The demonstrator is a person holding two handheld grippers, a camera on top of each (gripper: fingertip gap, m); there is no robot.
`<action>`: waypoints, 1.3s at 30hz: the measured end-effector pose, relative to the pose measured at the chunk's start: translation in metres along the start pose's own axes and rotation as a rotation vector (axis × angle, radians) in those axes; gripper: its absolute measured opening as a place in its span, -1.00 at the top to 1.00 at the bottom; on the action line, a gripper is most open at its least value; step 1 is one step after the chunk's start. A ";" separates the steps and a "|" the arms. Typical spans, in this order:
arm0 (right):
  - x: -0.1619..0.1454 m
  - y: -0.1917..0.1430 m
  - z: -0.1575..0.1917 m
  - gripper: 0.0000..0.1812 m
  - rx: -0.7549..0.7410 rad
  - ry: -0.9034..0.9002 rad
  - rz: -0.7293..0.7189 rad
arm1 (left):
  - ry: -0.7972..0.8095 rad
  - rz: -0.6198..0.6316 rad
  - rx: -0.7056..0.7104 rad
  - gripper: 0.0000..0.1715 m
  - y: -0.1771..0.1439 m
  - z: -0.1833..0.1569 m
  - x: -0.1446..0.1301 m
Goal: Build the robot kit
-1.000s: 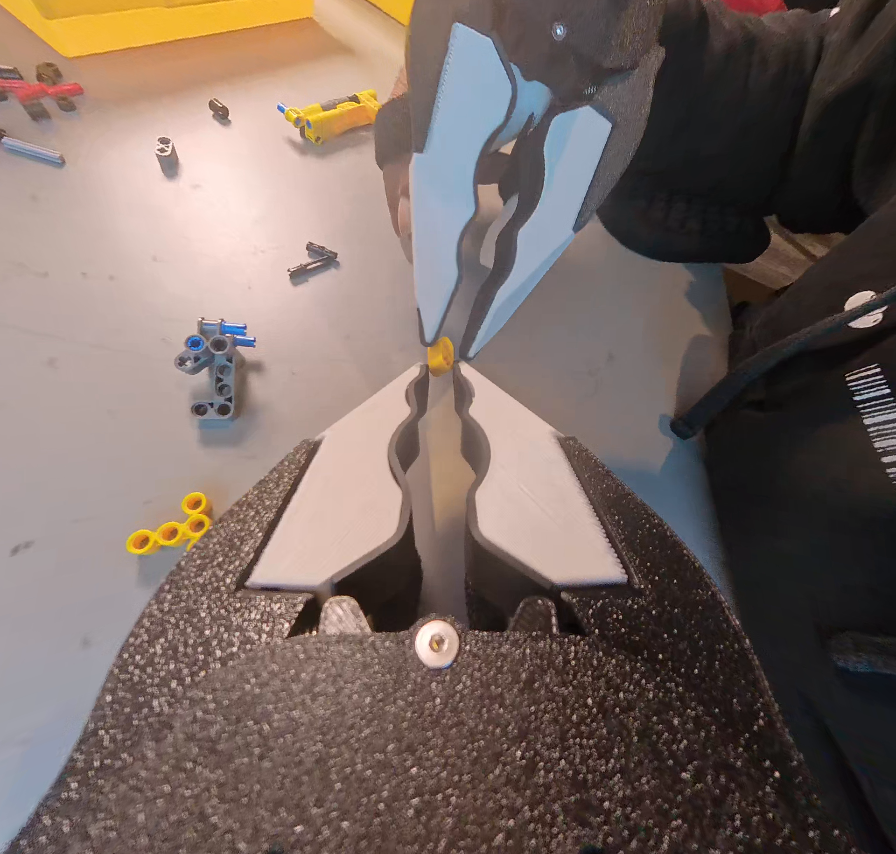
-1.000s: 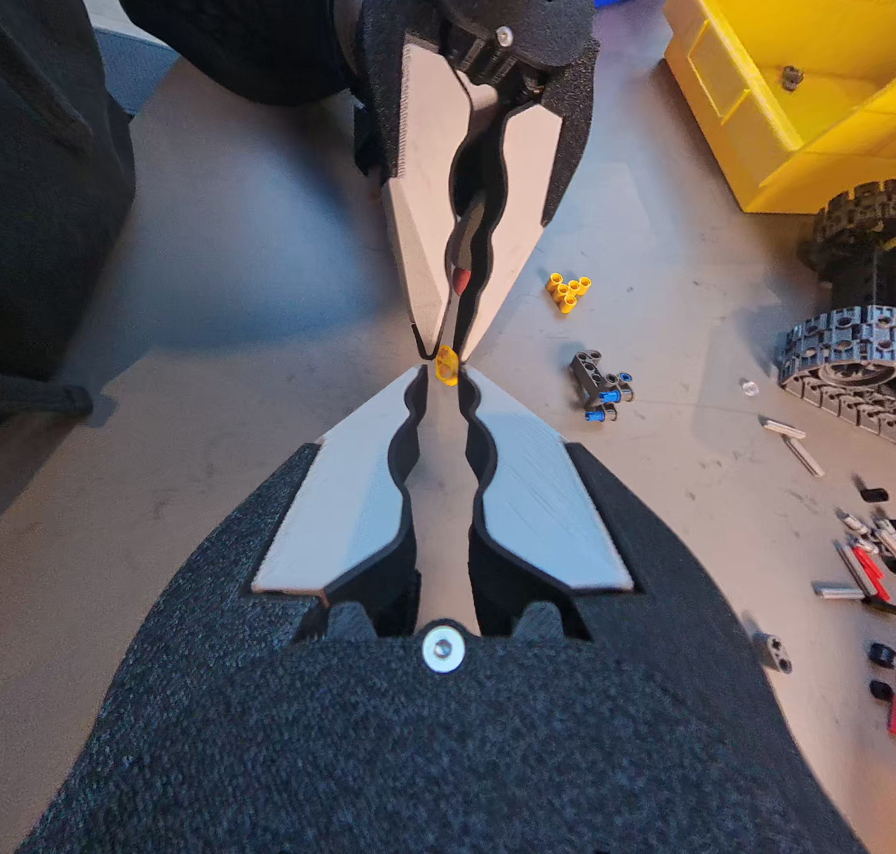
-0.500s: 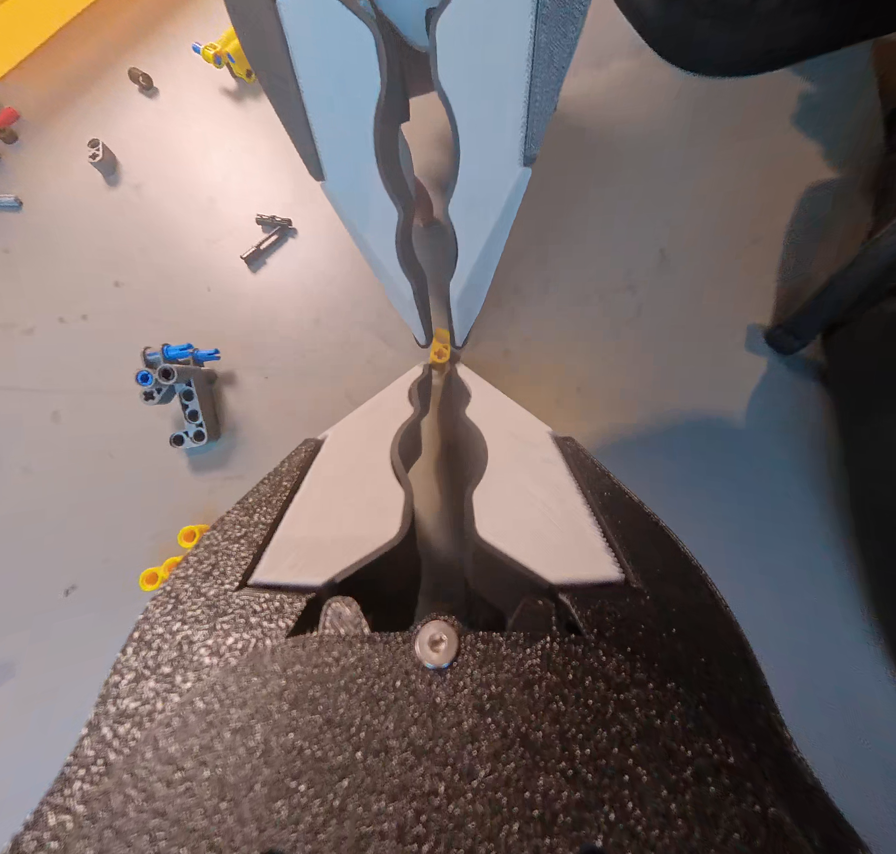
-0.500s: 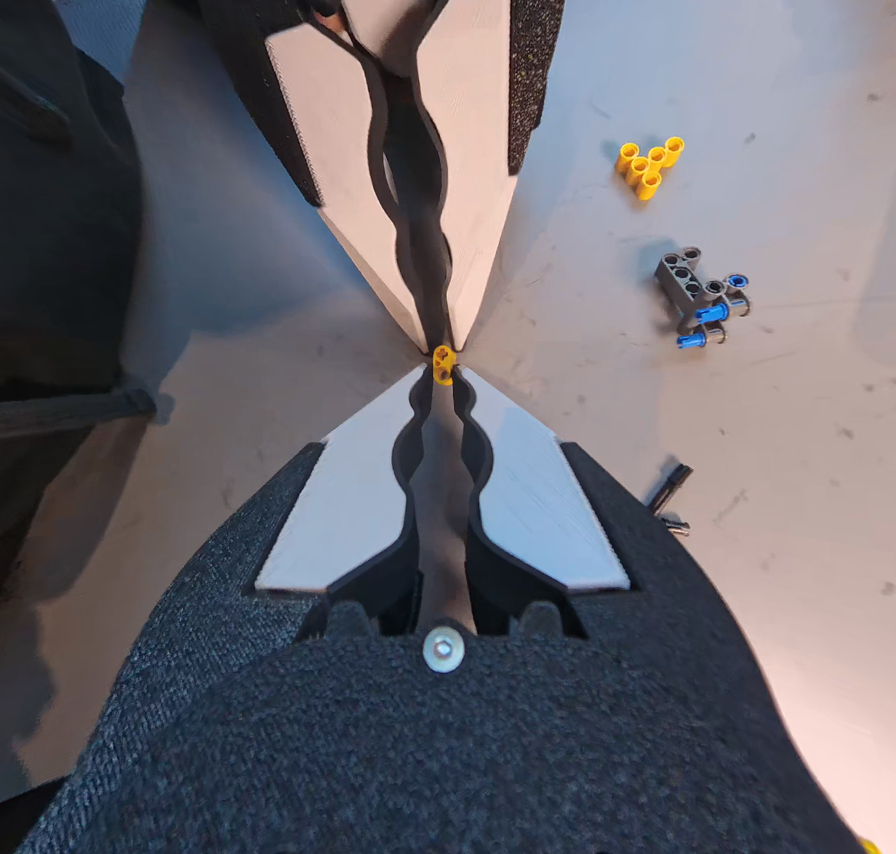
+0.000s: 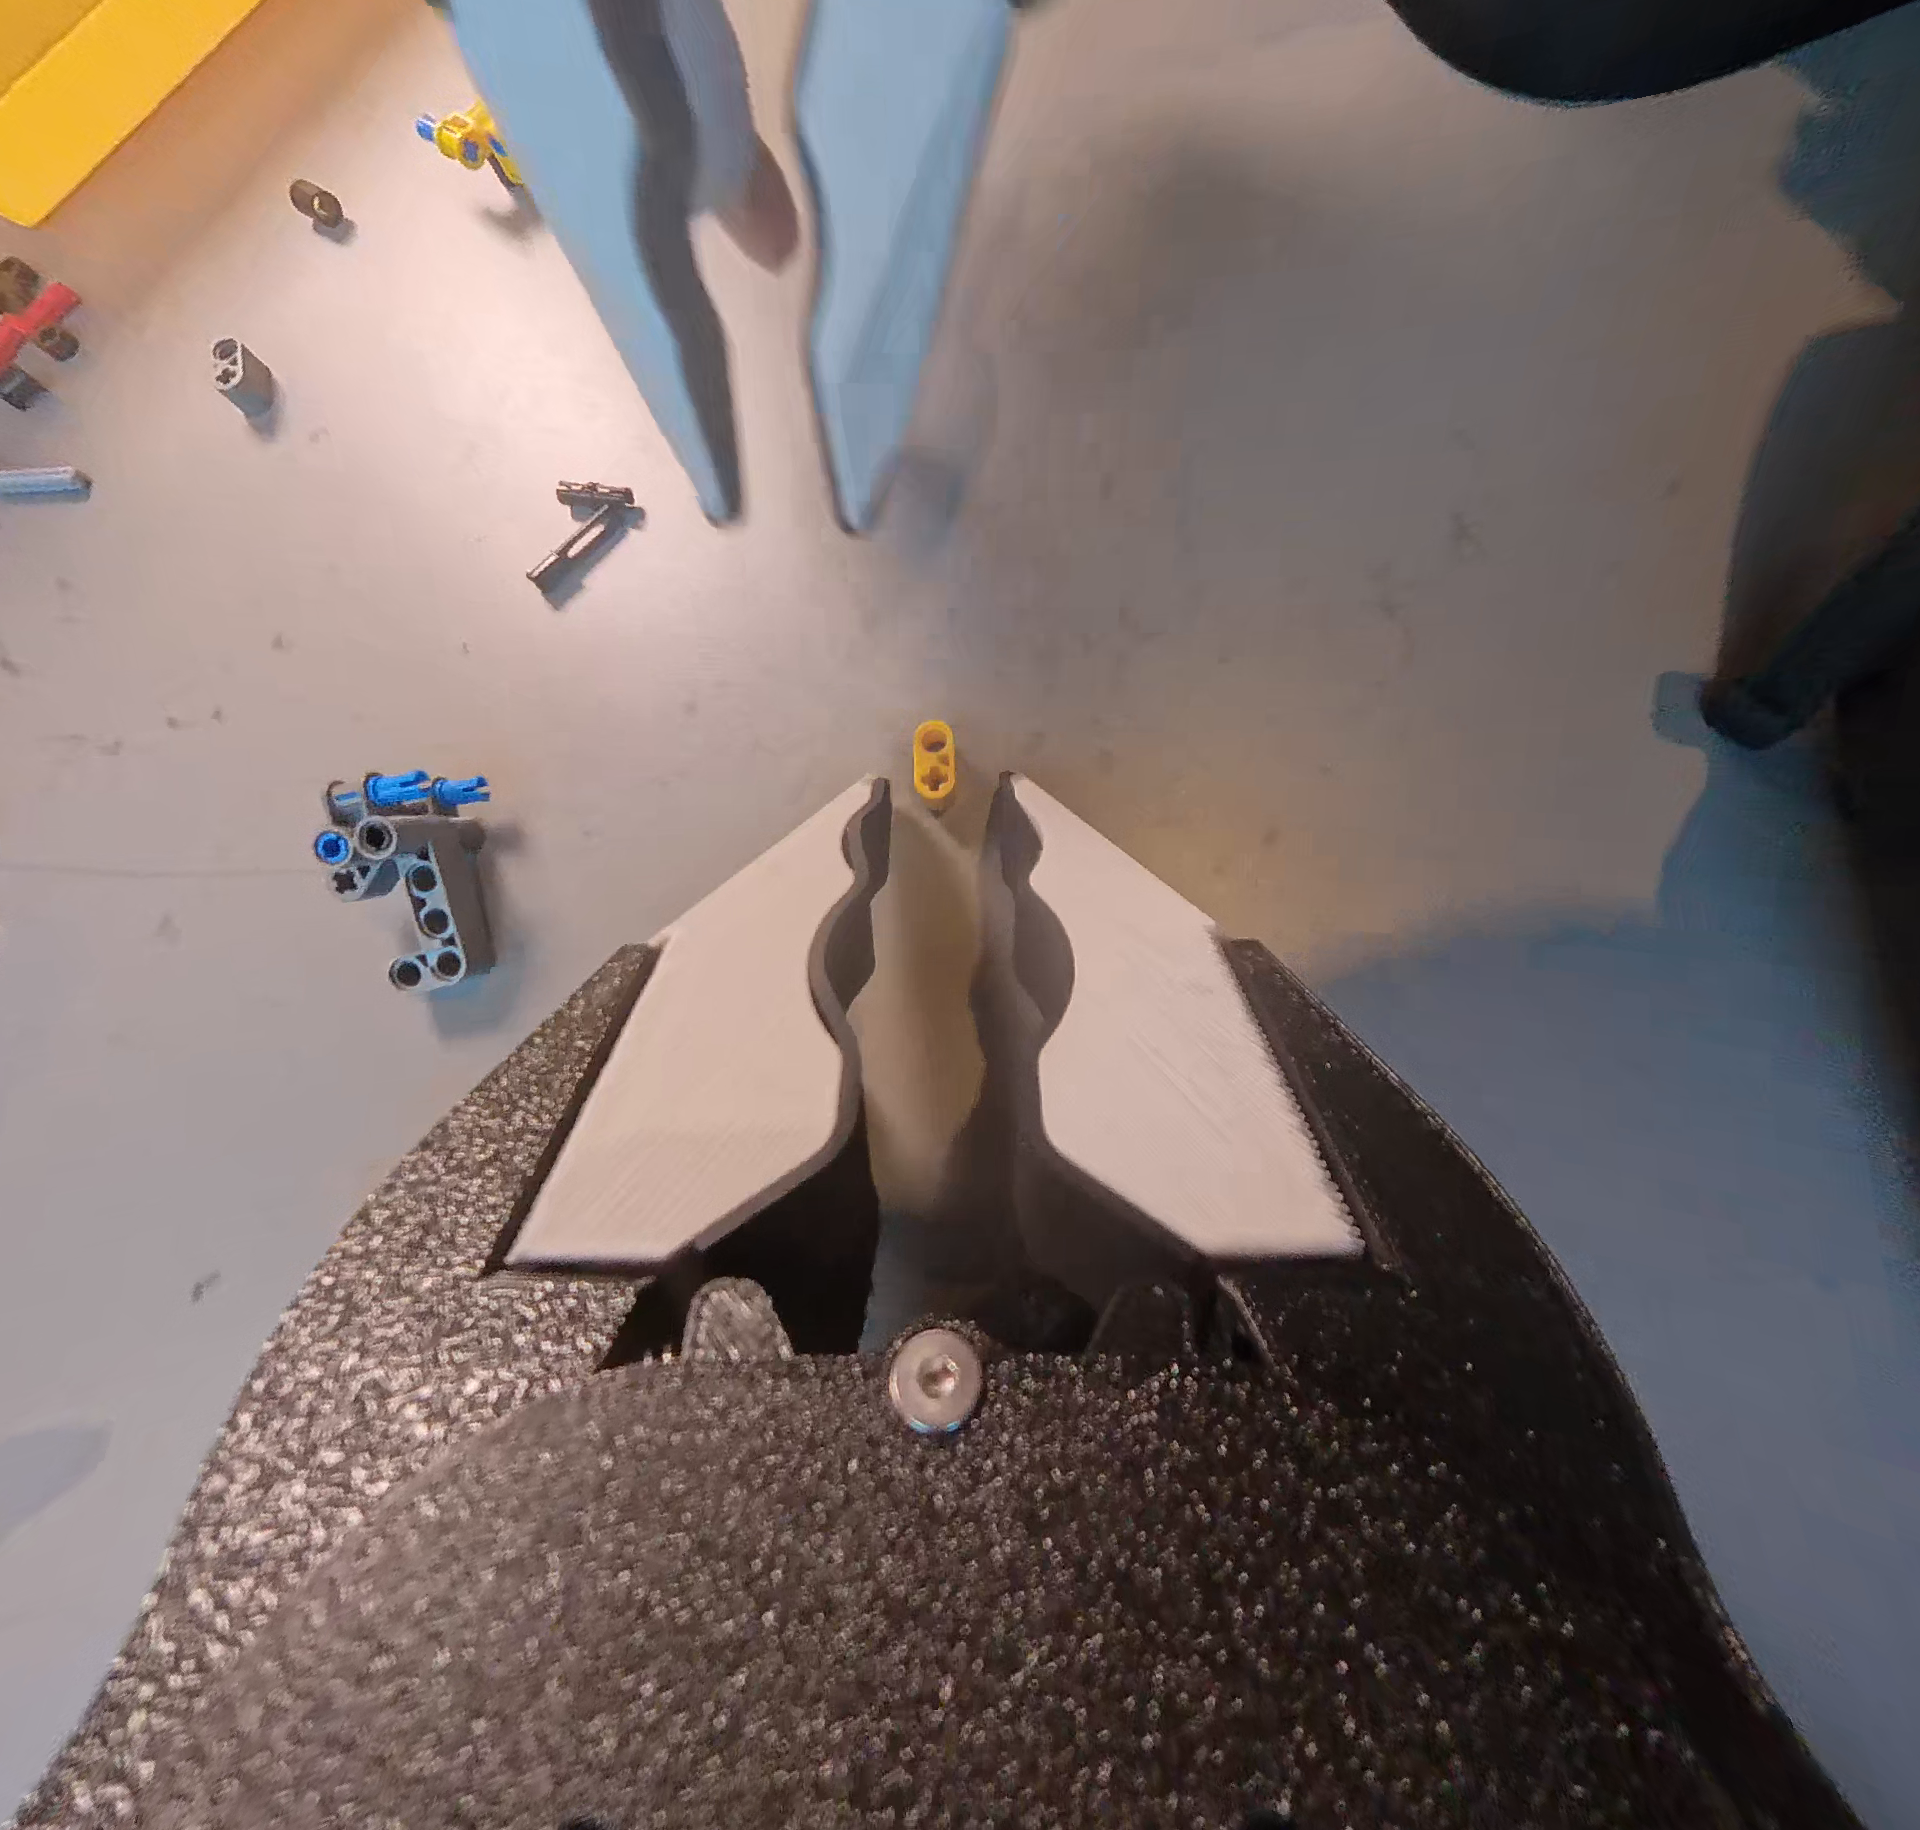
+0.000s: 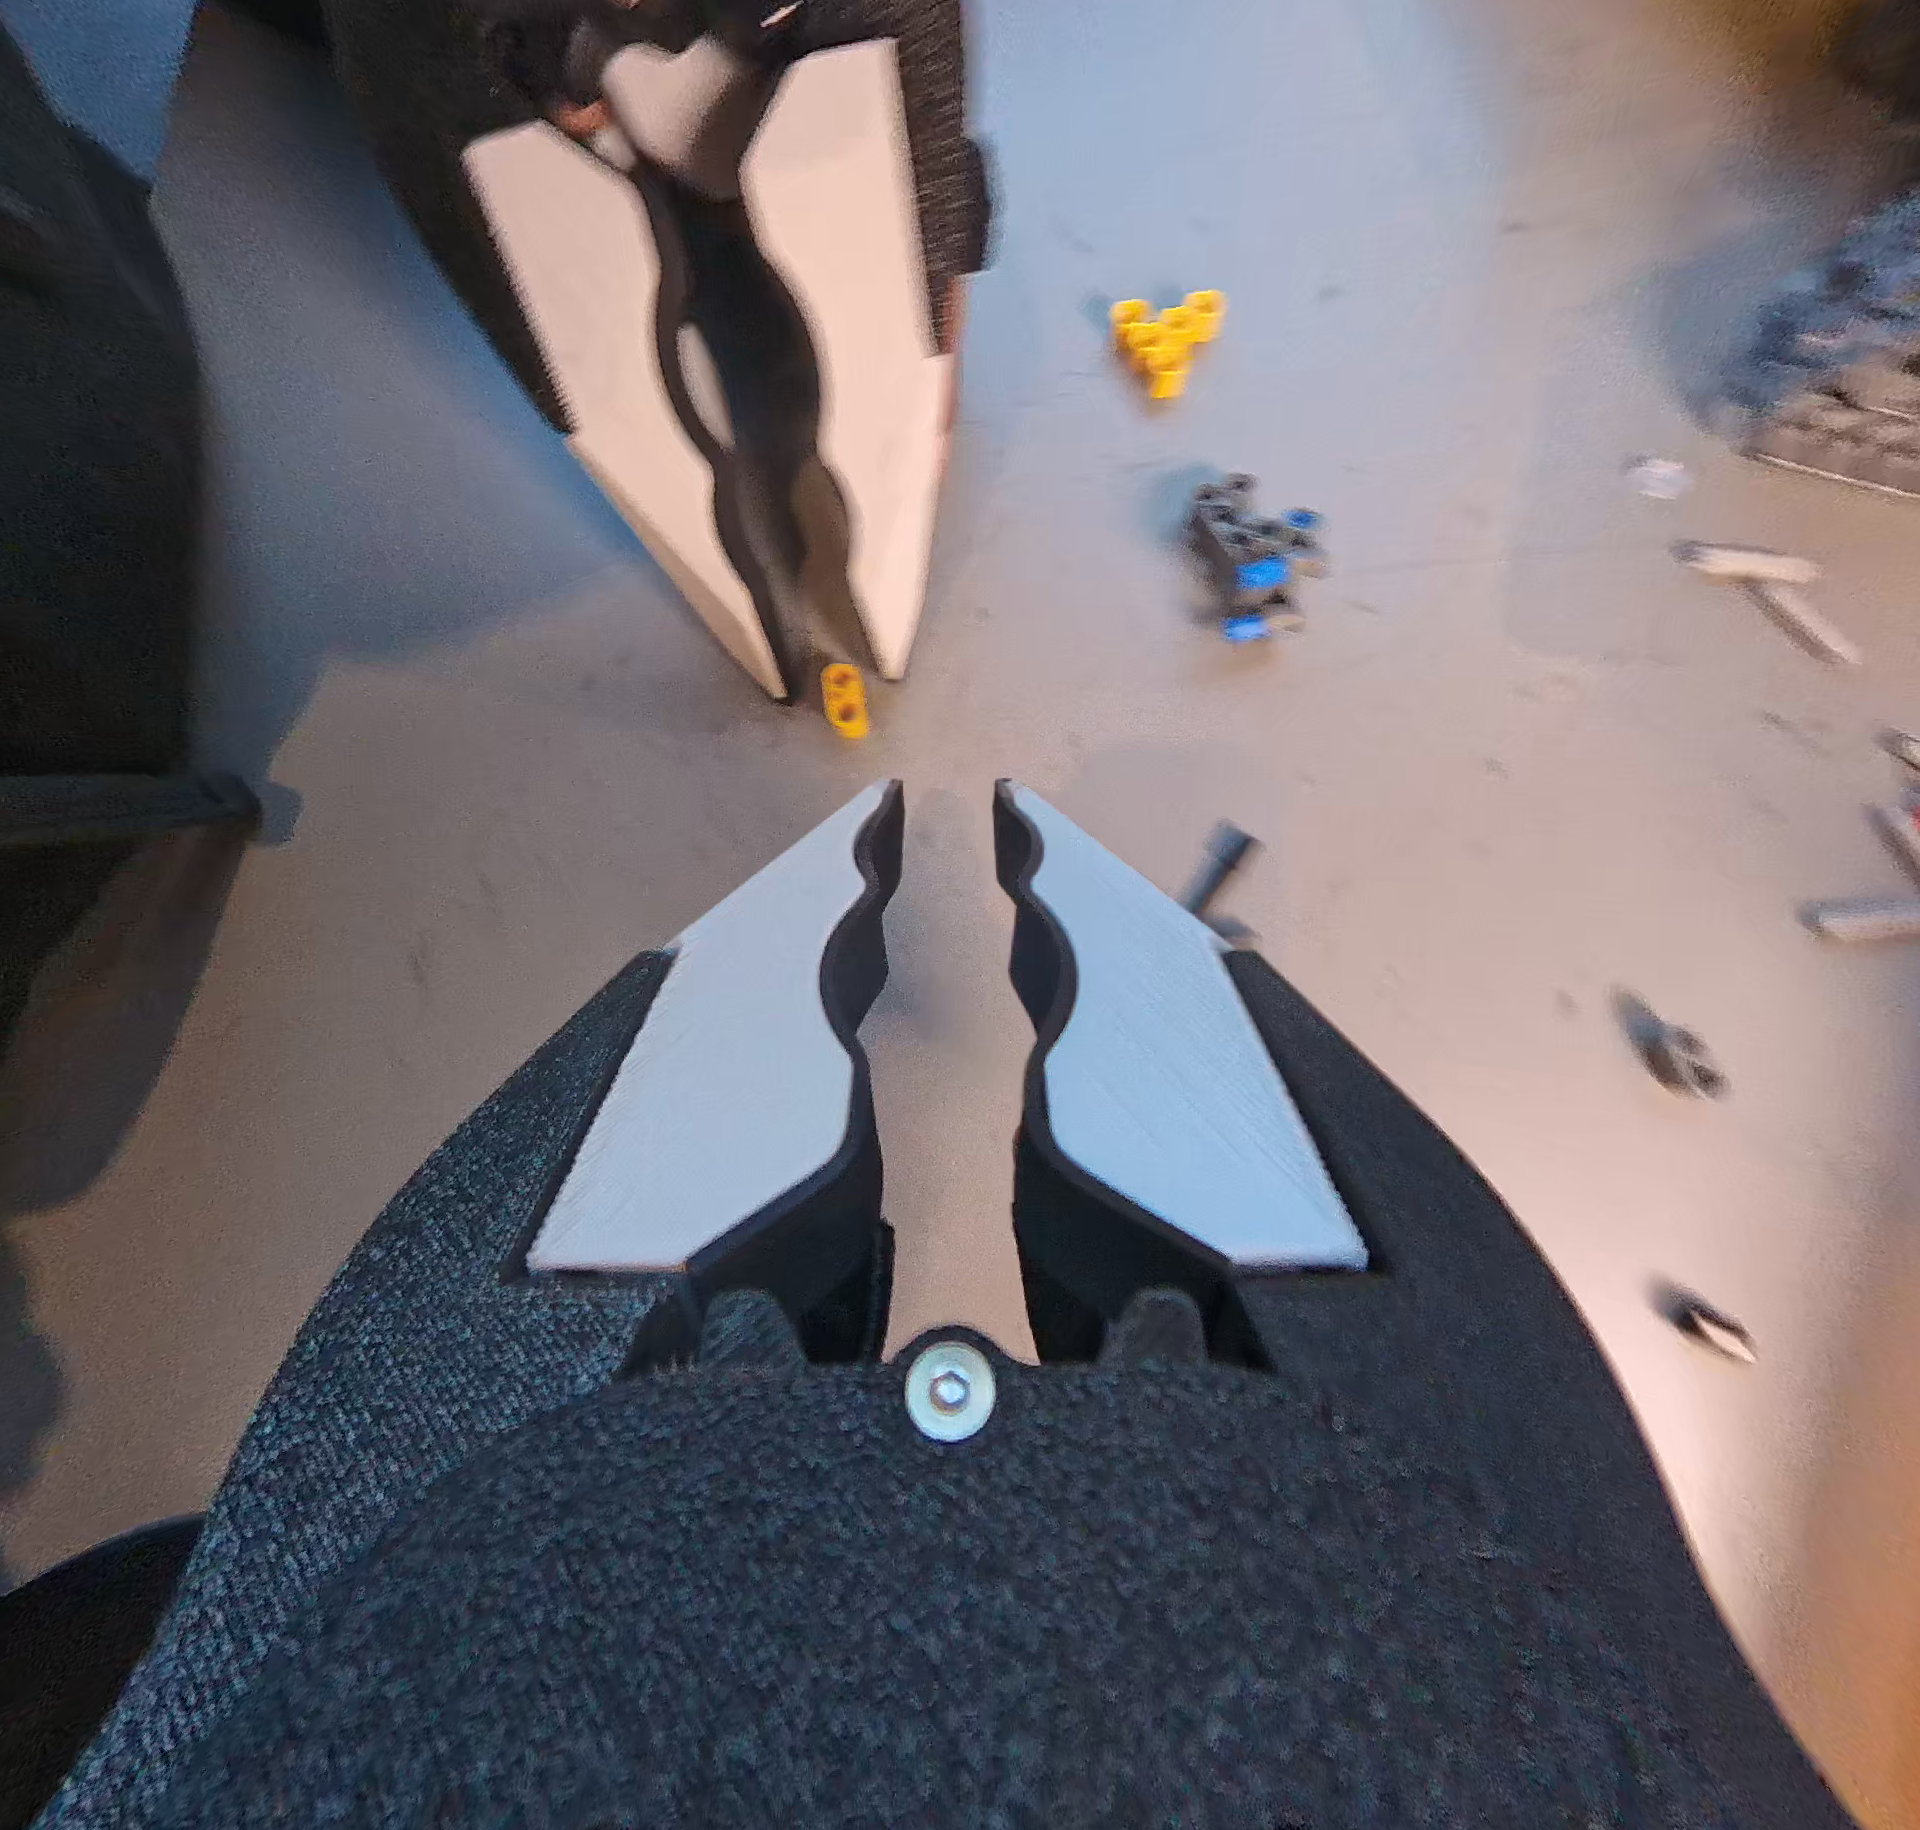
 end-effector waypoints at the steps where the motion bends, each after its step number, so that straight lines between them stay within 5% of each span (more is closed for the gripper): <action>1: -0.005 -0.010 -0.008 0.81 -0.028 0.042 -0.017 | 0.007 0.000 0.003 0.81 0.001 -0.001 0.001; 6: -0.033 -0.010 -0.034 0.81 -0.120 0.161 0.054 | 0.039 0.003 0.011 0.93 0.003 -0.001 0.003; 13: -0.026 0.009 -0.043 0.74 -0.137 0.184 0.099 | 0.025 -0.007 0.014 0.81 -0.002 0.002 -0.001; 20: -0.025 0.005 -0.038 0.83 -0.136 0.132 0.133 | -0.131 -0.152 -0.053 0.77 -0.018 0.015 -0.002; 26: 0.028 -0.034 0.009 0.83 -0.329 -0.221 -0.432 | -0.582 -0.550 -0.249 0.71 -0.040 0.044 0.001; 31: 0.041 -0.032 0.024 0.82 -0.527 -0.345 -0.512 | -0.791 -0.852 -0.671 0.75 -0.048 0.051 -0.003; 39: 0.052 -0.032 0.040 0.82 -0.600 -0.449 -0.542 | -0.711 -0.887 -0.767 0.95 -0.055 0.044 0.003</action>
Point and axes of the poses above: each gripper's, where its closed fingertips meet, y out along the fingers, x out of its top, z = x × y across the jaws, the point moved 10 cm from there along -y, back along the fingers, and after that the axes turned 10 degrees about z, right-handed, at the moved point
